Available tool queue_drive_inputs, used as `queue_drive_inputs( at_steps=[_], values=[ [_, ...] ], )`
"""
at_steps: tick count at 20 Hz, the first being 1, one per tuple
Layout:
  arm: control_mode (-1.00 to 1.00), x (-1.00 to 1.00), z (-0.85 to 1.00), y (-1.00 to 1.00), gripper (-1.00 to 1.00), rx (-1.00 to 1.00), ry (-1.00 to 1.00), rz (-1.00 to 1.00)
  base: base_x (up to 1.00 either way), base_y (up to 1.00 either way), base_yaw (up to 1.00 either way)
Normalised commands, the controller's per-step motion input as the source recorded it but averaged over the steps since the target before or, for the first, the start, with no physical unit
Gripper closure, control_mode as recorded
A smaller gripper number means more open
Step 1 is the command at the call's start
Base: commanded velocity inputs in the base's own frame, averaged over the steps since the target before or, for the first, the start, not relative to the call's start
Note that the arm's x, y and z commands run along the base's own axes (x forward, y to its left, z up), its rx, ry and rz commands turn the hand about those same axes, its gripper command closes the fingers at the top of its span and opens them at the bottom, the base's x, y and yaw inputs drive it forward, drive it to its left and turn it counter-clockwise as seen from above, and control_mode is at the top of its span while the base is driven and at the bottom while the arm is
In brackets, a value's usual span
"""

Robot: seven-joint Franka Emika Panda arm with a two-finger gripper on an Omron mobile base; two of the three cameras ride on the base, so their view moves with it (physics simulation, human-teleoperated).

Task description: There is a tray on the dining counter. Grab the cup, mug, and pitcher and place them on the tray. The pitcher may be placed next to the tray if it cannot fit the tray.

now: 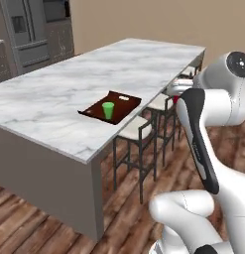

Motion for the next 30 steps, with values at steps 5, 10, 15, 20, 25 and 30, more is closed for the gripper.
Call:
queue_drive_inputs(
  at_steps=[5, 10, 15, 20, 25, 30],
  values=[
    [1.00, 0.00, 0.00, 0.00, 1.00, 0.00, 0.00, 0.00, 0.23, -0.92, 0.54],
    [1.00, 0.00, 0.00, 0.00, 1.00, 0.00, 0.00, 0.00, 0.15, -0.94, 0.55],
    [1.00, 0.00, 0.00, 0.00, 1.00, 0.00, 0.00, 0.00, 0.08, -1.00, 0.53],
    [1.00, 0.00, 0.00, 0.00, 1.00, 0.00, 0.00, 0.00, 0.07, -1.00, 0.50],
    [1.00, 0.00, 0.00, 0.00, 1.00, 0.00, 0.00, 0.00, 0.12, -1.00, 0.49],
    [1.00, 0.00, 0.00, 0.00, 1.00, 0.00, 0.00, 0.00, 0.24, -0.89, 0.46]
  ],
)
